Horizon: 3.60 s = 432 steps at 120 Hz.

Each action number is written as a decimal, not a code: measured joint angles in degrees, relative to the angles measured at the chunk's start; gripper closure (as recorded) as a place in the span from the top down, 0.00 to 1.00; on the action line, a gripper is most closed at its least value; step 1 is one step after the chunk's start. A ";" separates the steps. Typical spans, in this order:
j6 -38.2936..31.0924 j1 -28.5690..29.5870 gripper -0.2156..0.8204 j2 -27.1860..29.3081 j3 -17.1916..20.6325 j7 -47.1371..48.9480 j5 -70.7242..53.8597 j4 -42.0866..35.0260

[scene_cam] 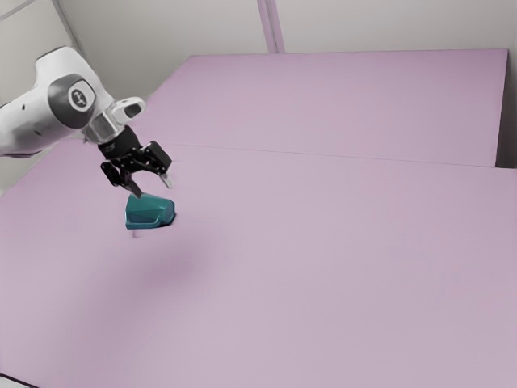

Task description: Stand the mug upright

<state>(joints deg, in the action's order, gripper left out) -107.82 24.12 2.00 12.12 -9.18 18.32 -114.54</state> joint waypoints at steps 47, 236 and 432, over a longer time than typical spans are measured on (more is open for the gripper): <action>1.47 16.20 0.79 -9.78 -0.08 -27.70 10.60 4.34; 11.83 21.17 0.28 -37.75 -0.35 -60.33 29.05 22.73; -16.30 7.95 0.03 -5.32 17.60 -25.38 -14.61 -4.42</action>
<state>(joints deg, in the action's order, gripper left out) -124.12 32.06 -3.32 29.73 -34.56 3.71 -118.96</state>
